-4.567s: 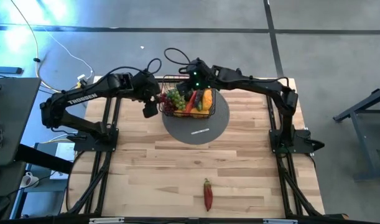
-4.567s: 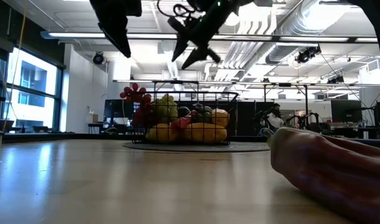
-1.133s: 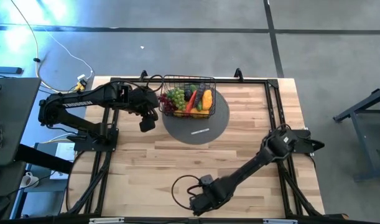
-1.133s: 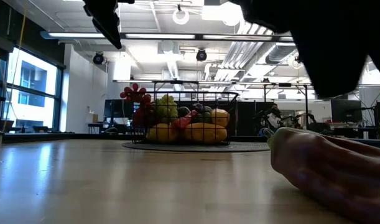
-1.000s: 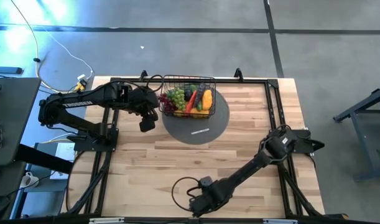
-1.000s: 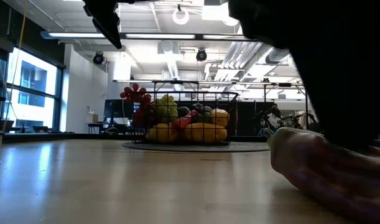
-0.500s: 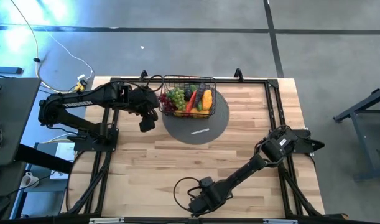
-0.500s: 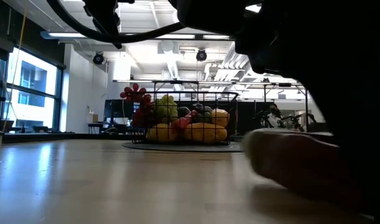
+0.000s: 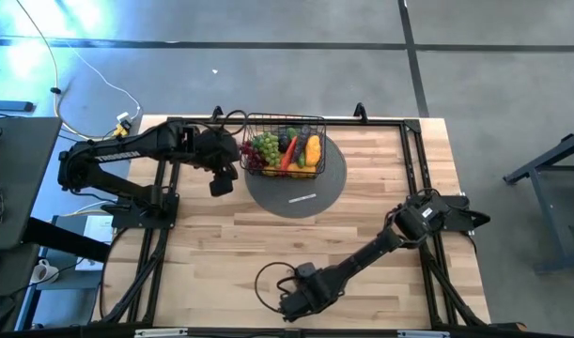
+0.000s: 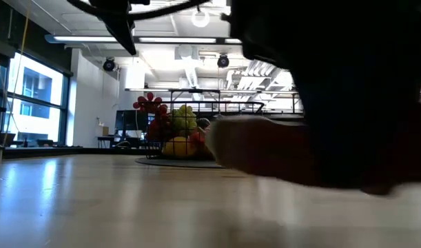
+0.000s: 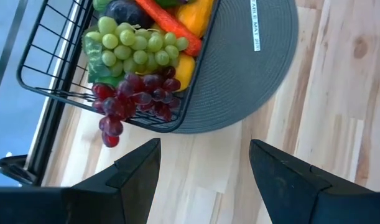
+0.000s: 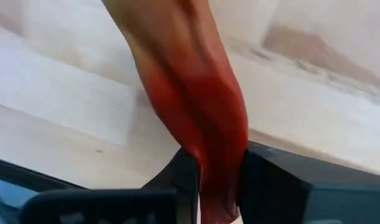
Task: Build produce basket
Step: Put the red chili pepper into the black wire basket
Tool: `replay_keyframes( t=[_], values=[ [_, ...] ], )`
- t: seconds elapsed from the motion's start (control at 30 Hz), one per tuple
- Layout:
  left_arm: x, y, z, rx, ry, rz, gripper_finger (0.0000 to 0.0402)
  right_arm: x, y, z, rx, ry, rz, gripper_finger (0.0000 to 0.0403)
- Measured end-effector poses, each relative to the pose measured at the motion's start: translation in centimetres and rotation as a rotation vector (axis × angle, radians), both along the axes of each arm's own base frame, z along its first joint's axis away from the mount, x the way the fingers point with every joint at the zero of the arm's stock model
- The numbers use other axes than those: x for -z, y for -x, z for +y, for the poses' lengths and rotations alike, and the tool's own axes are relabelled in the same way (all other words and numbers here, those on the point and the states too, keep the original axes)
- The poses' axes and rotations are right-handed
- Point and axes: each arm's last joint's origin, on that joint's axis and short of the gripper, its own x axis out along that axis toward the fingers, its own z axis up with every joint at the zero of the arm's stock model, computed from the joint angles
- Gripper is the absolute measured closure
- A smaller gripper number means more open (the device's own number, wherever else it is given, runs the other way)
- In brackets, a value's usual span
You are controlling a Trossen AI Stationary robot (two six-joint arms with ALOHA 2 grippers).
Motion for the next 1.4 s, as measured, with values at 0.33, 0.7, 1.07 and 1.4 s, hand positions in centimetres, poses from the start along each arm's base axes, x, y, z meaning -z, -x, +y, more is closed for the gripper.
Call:
replay_keyframes(
  t=[0.33,0.7,1.07,1.4],
  values=[
    [0.0,0.4,1.2,0.037,-0.041,0.032,0.0165,-3.1,-3.4,-3.4,0.013,0.094,-0.17,0.0361],
    [-1.4,2.9,2.4,0.031,-0.113,0.003,0.0165,-5.6,-5.8,-8.9,0.059,0.23,-0.217,0.0361],
    [-3.3,6.1,2.3,-0.042,-0.168,-0.086,0.0165,-8.2,-7.0,-15.7,0.034,0.329,-0.156,0.036],
    [-4.0,7.3,1.7,-0.051,-0.191,-0.129,0.0165,-11.2,-6.7,-23.4,-0.053,0.426,-0.1,0.0359]
  ],
)
